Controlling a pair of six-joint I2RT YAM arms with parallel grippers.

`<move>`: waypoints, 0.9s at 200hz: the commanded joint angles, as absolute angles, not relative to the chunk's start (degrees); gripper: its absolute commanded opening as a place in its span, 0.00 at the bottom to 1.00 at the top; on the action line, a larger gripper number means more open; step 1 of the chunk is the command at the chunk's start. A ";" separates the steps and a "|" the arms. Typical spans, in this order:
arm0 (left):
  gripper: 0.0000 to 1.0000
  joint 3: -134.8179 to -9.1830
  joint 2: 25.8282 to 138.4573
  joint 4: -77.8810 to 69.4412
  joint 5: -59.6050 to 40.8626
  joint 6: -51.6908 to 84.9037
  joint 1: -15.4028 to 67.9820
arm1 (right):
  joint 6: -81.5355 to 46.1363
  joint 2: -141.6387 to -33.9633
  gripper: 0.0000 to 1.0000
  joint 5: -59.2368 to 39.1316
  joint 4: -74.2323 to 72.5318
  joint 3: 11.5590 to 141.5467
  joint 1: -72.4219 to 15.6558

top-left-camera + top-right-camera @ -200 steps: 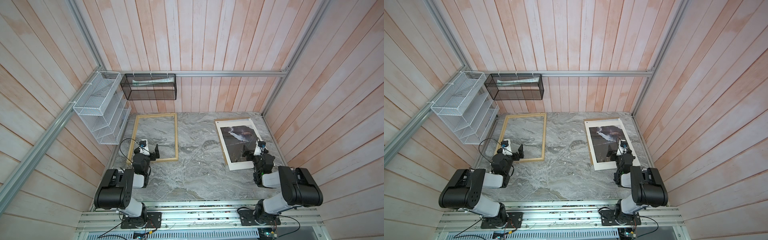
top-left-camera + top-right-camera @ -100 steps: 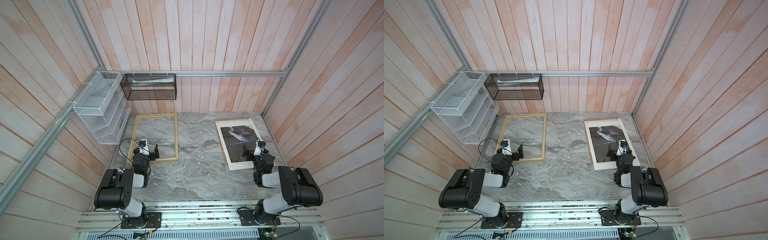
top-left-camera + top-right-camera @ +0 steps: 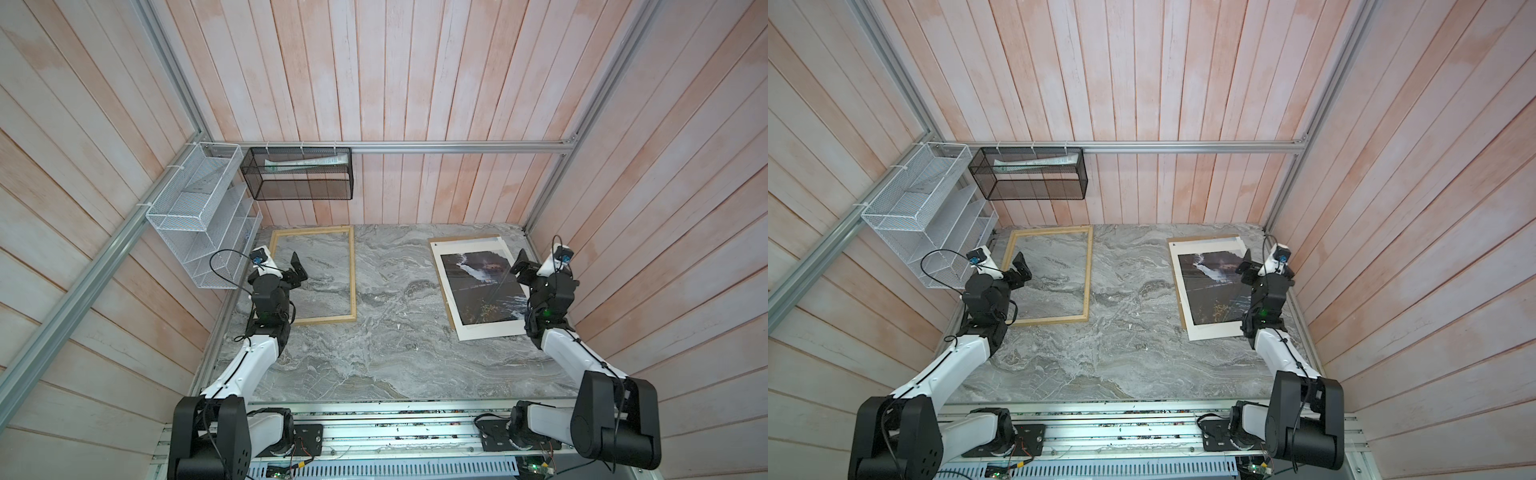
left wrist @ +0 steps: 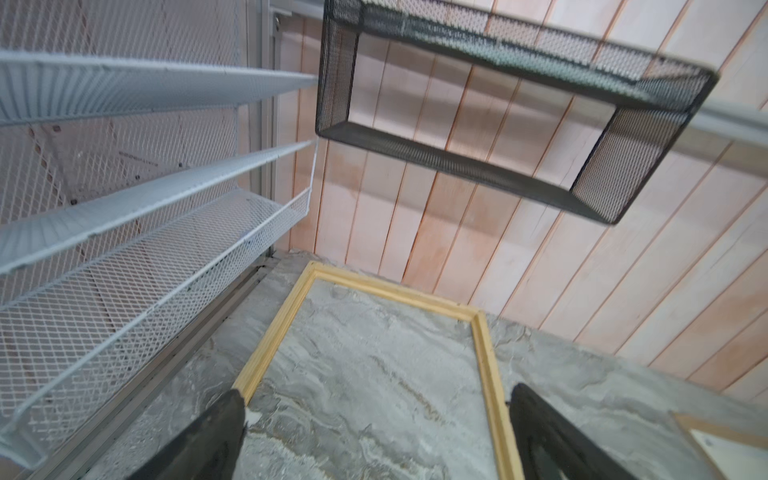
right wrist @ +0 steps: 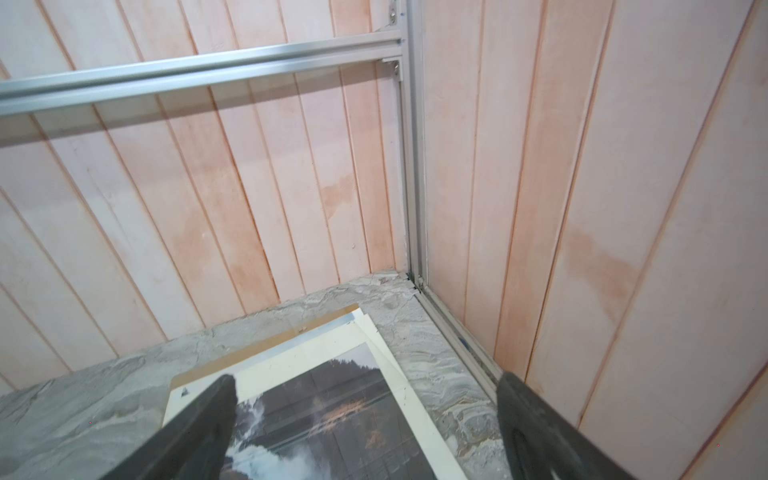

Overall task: Put the photo into the frame
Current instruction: 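Raise both arms and swing the grippers toward the glass-covered photo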

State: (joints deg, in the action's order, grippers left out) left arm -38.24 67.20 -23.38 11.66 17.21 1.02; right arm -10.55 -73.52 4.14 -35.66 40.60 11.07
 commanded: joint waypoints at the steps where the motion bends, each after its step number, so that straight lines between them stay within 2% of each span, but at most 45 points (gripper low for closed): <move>1: 1.00 -43.31 67.16 -3.81 11.82 30.48 1.78 | -13.50 -79.33 0.98 -2.53 -12.14 51.57 14.93; 20: 1.00 -45.47 68.65 3.16 10.49 39.13 3.83 | -11.15 -86.86 0.96 -2.50 -0.30 62.52 16.99; 52: 1.00 -43.11 71.54 3.28 5.54 45.78 12.80 | -9.26 -98.03 0.91 -14.03 12.29 76.00 21.68; 82: 1.00 -42.90 75.24 2.21 7.29 47.02 20.56 | -7.08 -105.72 0.91 -20.32 17.85 82.91 24.16; 109: 1.00 -44.19 81.10 1.23 3.43 45.04 21.54 | -8.39 -110.91 0.89 -28.76 16.06 83.69 26.54; 180: 1.00 -49.53 83.71 3.78 -0.52 35.71 22.32 | -7.74 -123.19 0.86 -27.15 19.30 90.91 26.68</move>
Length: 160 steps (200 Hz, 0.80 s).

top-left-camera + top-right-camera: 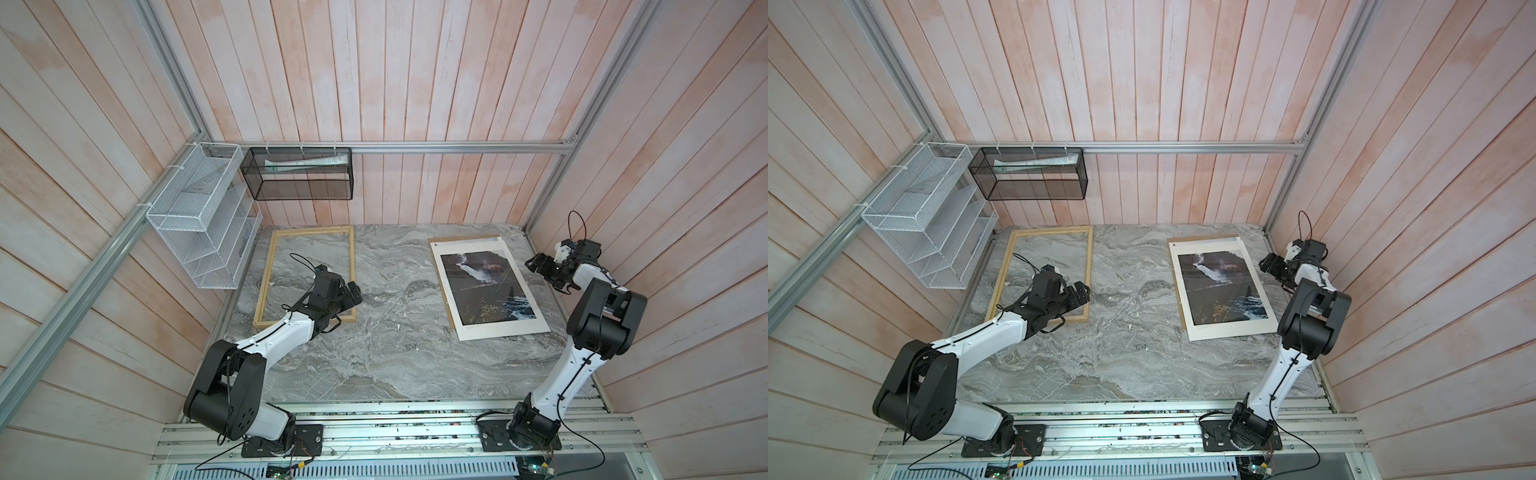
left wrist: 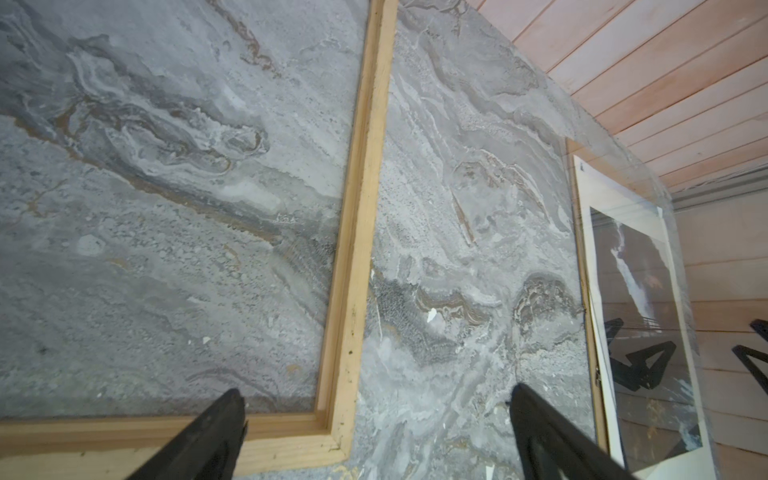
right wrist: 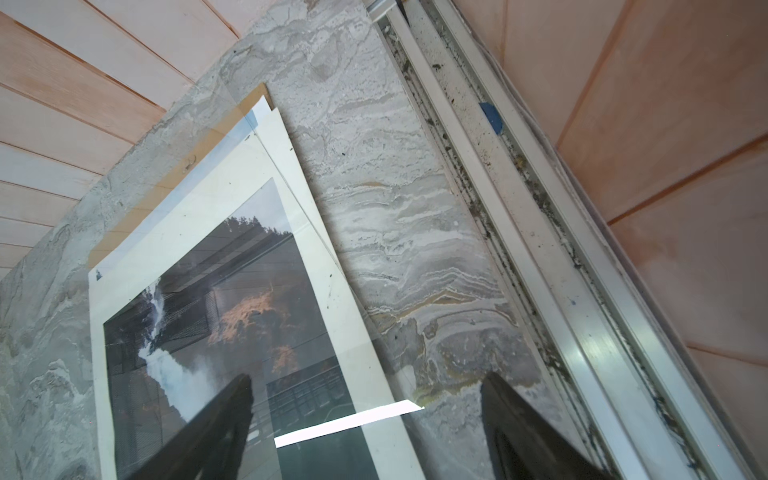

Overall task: Put the photo into the frame
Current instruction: 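Raise both arms and swing the grippers toward the glass-covered photo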

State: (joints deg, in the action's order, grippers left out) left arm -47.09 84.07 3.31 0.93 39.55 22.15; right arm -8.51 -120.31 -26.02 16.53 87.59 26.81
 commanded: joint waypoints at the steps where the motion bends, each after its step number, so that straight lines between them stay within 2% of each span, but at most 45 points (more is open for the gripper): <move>1: 1.00 -49.55 83.73 3.78 -0.57 35.70 22.32 | -7.69 -123.34 0.86 -27.11 19.36 91.03 26.75; 43: 1.00 -50.19 84.94 3.96 -2.81 35.17 22.32 | -7.12 -128.37 0.85 -28.59 21.75 94.28 26.89; 82: 0.99 -52.42 88.32 3.84 -7.41 33.52 22.58 | -6.94 -129.20 0.81 -33.15 22.06 91.58 26.87; 124: 0.99 -60.73 95.58 10.08 -11.45 33.49 22.94 | -8.15 -128.22 0.74 -37.49 22.22 88.90 26.85; 160: 0.96 -67.26 103.93 10.67 -20.21 36.00 24.17 | -9.03 -125.97 0.71 -39.81 22.10 86.37 26.89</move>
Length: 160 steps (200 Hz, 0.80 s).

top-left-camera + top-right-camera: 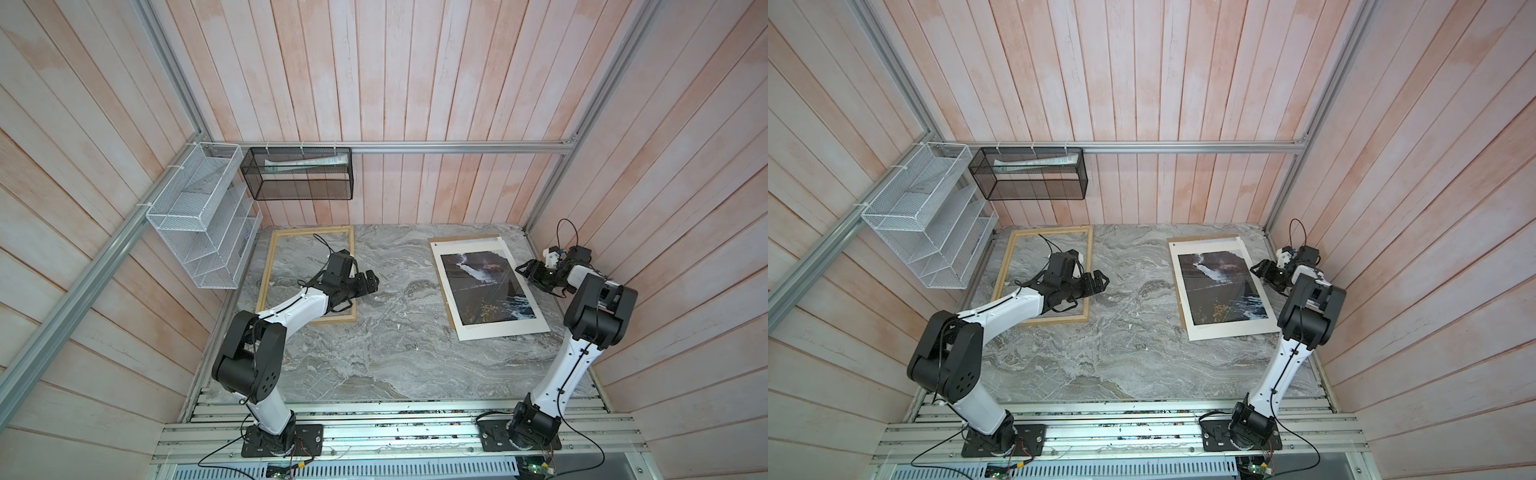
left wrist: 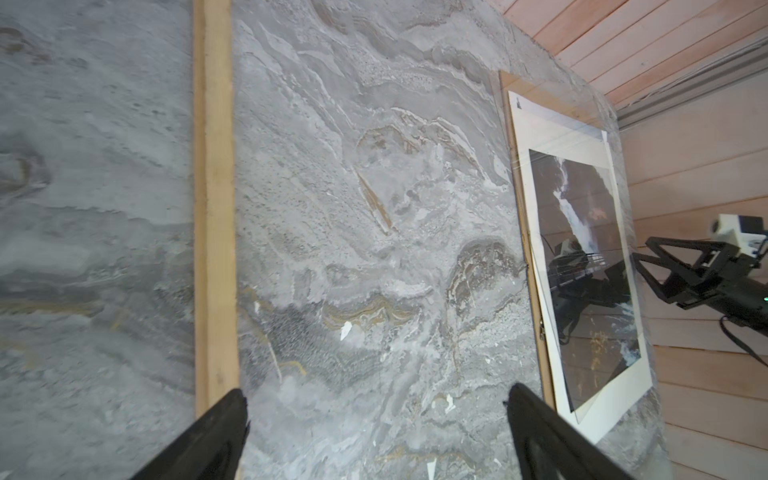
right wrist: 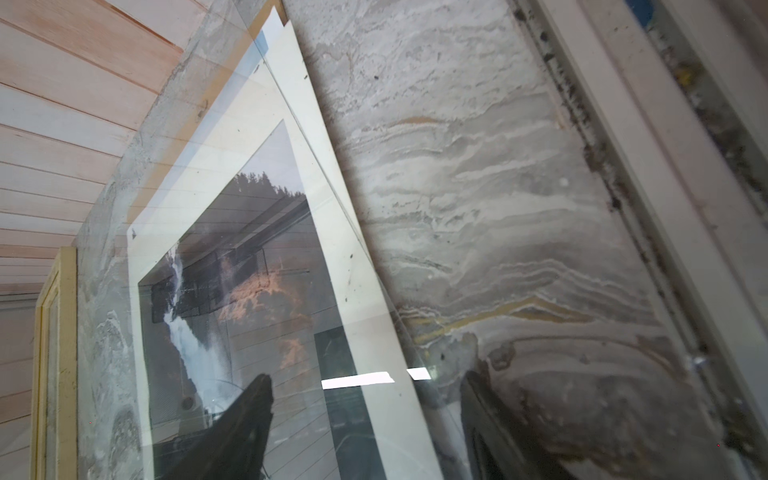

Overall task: Put the photo into the frame
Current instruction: 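Raise both arms and swing the grippers toward the glass-covered photo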

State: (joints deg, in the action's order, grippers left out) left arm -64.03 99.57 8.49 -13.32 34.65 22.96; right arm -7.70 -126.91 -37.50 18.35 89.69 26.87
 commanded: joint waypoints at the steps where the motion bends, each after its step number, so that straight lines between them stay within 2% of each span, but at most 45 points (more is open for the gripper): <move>1: 0.96 -67.42 104.17 10.65 -20.30 36.06 24.26 | -9.08 -125.91 0.70 -39.86 22.08 86.30 26.80; 64: 0.96 -77.12 115.04 10.26 -25.70 36.88 30.15 | -12.40 -120.17 0.66 -43.23 16.39 75.59 26.88; 160: 0.96 -81.12 123.27 1.68 -33.66 41.22 35.06 | -14.93 -114.47 0.61 -45.88 12.31 68.10 26.84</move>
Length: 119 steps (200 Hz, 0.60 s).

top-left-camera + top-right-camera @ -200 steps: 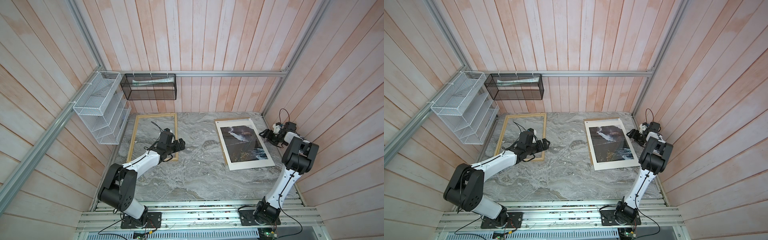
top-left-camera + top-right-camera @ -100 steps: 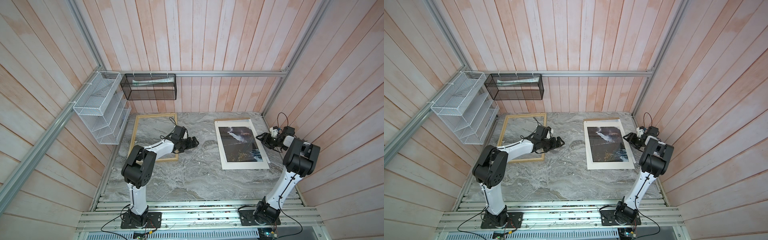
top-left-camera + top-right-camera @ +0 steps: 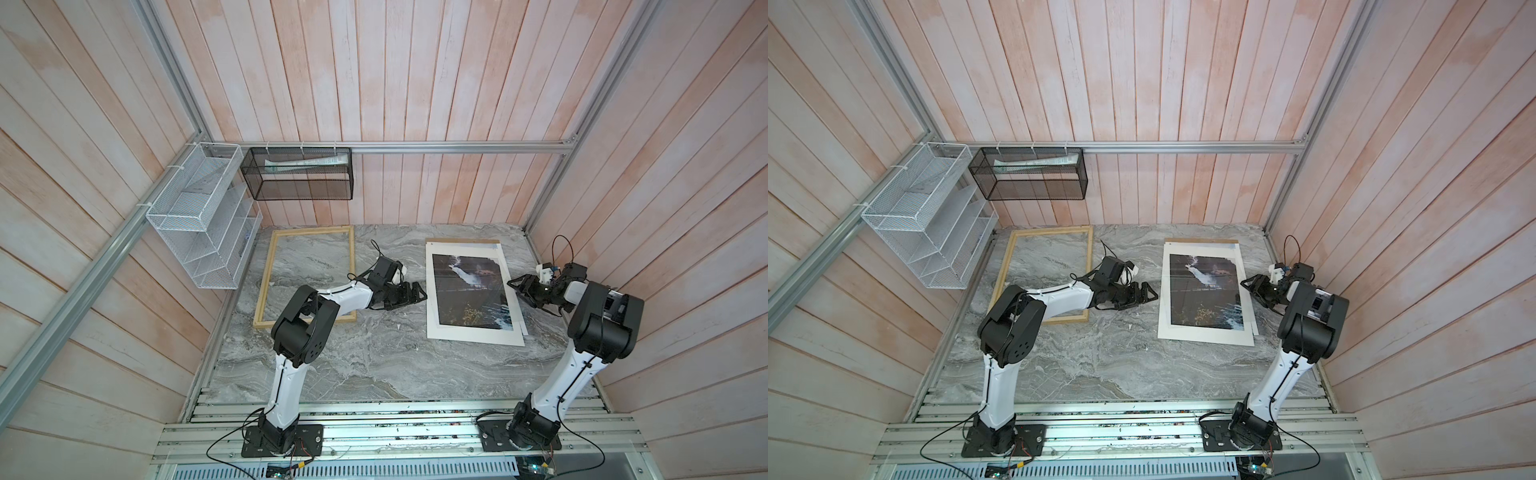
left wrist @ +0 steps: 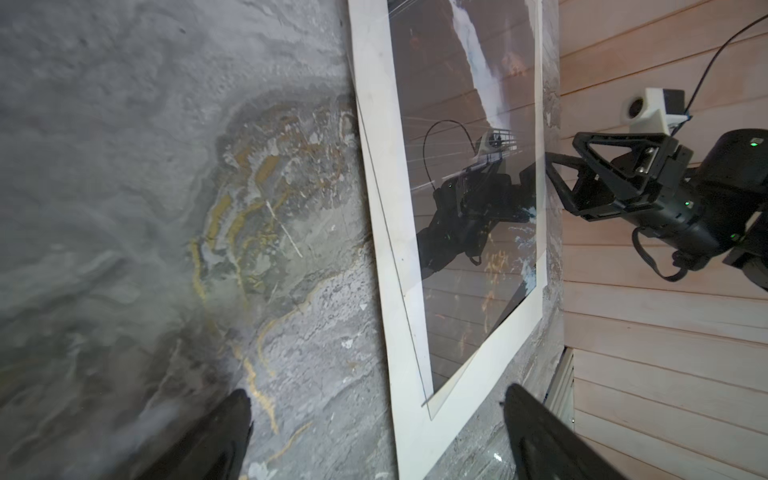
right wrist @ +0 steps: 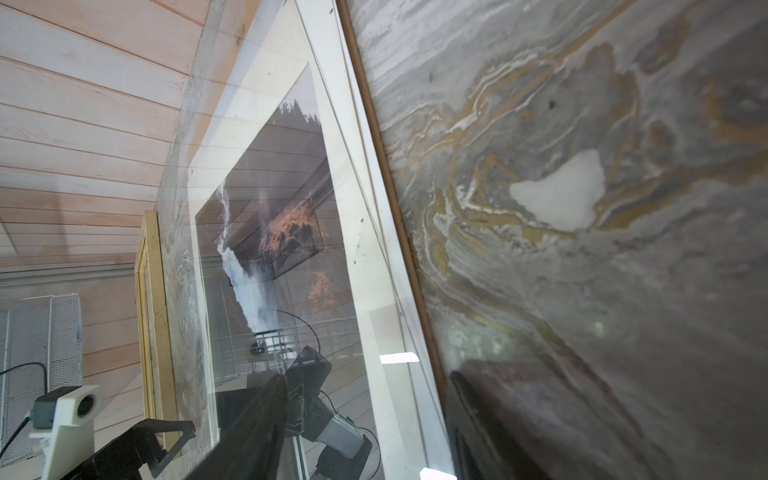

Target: Put the photo into the frame

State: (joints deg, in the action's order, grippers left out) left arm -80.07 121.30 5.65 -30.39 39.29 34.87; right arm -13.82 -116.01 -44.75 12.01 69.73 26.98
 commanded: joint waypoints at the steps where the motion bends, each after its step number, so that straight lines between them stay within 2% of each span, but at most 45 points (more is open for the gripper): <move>1: 0.96 -81.12 123.38 1.63 -33.71 41.31 35.06 | -14.94 -114.45 0.61 -45.92 12.31 68.06 26.87; 119: 0.95 -80.33 125.68 -6.19 -38.23 46.12 35.24 | -15.36 -113.32 0.57 -47.35 10.34 64.87 26.74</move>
State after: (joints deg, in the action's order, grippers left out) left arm -80.07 124.33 -3.86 -37.15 44.95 35.00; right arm -15.05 -114.83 -47.07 9.34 66.13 27.00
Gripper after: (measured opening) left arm 0.956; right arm 0.569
